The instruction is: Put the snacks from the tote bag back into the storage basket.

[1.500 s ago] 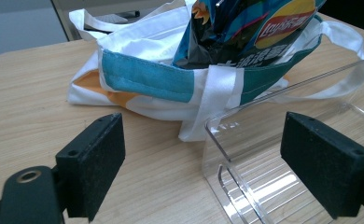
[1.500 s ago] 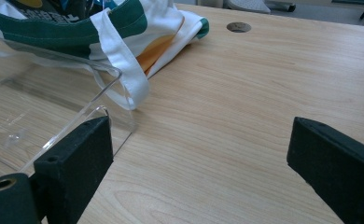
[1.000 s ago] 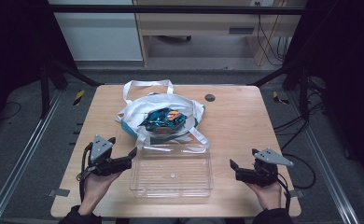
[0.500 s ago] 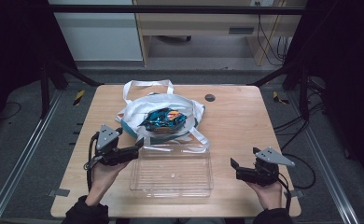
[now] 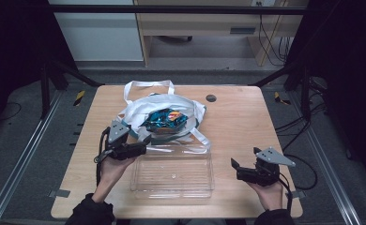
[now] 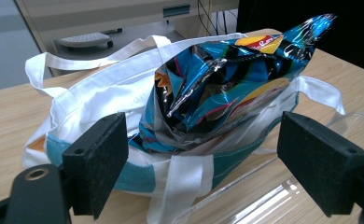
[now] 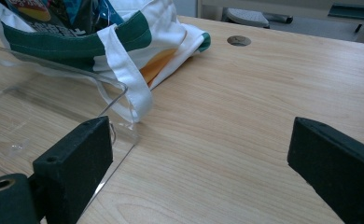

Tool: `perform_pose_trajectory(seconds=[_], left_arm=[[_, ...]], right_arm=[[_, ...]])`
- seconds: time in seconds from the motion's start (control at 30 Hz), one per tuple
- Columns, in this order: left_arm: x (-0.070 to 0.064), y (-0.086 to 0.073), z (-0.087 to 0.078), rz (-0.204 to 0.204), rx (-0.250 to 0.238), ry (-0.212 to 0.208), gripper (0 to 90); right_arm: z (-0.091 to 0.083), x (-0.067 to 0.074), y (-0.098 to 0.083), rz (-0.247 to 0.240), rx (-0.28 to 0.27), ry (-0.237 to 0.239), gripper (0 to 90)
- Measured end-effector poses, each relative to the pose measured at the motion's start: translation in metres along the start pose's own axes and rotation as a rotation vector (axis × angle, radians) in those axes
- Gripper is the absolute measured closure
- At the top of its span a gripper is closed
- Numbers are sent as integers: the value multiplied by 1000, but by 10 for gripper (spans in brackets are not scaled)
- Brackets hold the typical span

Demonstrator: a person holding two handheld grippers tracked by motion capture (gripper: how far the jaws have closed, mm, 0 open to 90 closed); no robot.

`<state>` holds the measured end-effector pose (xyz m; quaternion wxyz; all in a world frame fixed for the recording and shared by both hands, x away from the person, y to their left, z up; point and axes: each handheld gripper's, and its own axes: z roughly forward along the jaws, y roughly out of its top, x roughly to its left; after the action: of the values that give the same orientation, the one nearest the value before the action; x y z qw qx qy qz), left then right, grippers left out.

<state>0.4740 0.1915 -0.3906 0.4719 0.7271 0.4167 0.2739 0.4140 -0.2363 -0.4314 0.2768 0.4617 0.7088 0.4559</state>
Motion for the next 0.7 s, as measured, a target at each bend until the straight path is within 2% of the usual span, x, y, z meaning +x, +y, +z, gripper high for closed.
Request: perform_pose_trajectory(seconds=[0.17, 0.7], left_arm=[[1, -1, 4, 19, 4, 6, 181], [2, 2, 18, 30, 12, -8, 246]], right_arm=[[0, -1, 0, 1, -4, -2, 70], [3, 0, 1, -9, 0, -3, 70]])
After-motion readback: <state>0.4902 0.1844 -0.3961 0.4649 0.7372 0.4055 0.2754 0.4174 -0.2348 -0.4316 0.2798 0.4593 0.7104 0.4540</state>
